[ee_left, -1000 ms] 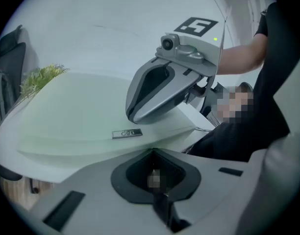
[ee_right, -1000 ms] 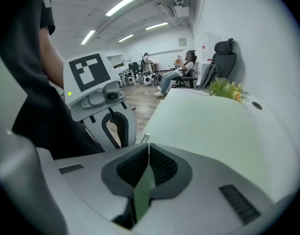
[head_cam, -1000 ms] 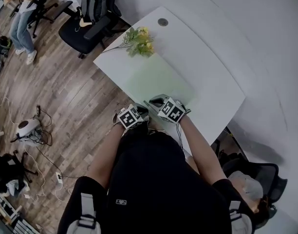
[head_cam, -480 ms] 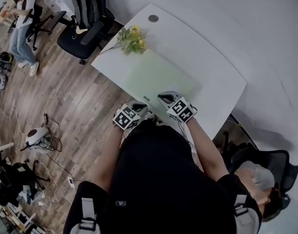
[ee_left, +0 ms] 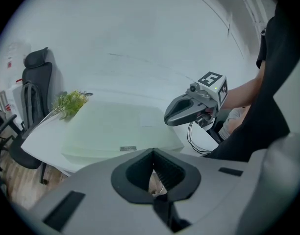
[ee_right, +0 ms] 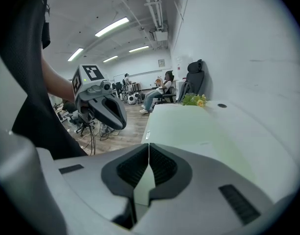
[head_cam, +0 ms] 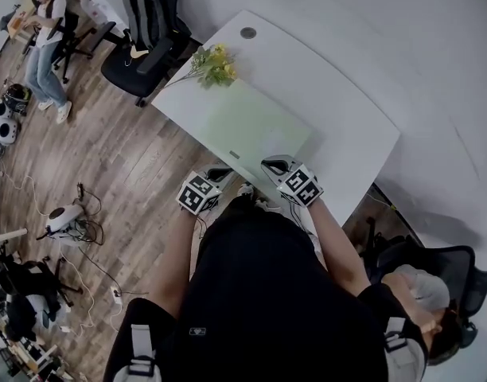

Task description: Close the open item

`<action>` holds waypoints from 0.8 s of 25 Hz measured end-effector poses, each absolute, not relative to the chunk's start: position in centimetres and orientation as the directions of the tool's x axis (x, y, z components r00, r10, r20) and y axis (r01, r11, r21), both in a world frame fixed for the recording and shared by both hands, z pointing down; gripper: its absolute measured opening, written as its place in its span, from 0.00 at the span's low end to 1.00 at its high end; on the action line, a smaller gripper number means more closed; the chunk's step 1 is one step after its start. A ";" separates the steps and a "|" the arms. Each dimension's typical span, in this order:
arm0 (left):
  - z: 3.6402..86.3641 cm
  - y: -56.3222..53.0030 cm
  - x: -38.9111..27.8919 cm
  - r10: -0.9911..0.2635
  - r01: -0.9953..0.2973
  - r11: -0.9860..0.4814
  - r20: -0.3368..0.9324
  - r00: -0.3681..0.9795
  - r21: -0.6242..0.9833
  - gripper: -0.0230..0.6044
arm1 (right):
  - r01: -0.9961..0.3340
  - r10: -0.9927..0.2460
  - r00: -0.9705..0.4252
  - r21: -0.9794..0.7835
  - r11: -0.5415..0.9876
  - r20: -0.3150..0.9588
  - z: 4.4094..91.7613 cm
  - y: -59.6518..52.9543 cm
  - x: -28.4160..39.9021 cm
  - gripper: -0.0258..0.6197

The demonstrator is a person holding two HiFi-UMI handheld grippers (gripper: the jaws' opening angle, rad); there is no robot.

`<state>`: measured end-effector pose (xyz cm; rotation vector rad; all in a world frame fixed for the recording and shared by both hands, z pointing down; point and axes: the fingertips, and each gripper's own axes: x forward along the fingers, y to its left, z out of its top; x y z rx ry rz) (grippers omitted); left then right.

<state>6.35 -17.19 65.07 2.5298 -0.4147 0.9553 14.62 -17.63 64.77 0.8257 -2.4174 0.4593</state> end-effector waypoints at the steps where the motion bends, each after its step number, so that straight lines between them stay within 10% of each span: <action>1: 64.8 -17.1 6.4 -0.139 -0.411 -0.874 0.678 0.721 0.258 0.04 | -0.643 -0.462 -0.668 -0.141 0.752 0.584 64.7 -17.4 14.7 0.05; 20: 61.9 -14.3 7.7 -0.234 -0.463 -0.861 0.642 0.730 0.211 0.04 | -0.717 -0.545 -0.623 -0.134 0.684 0.561 64.5 -13.9 18.2 0.05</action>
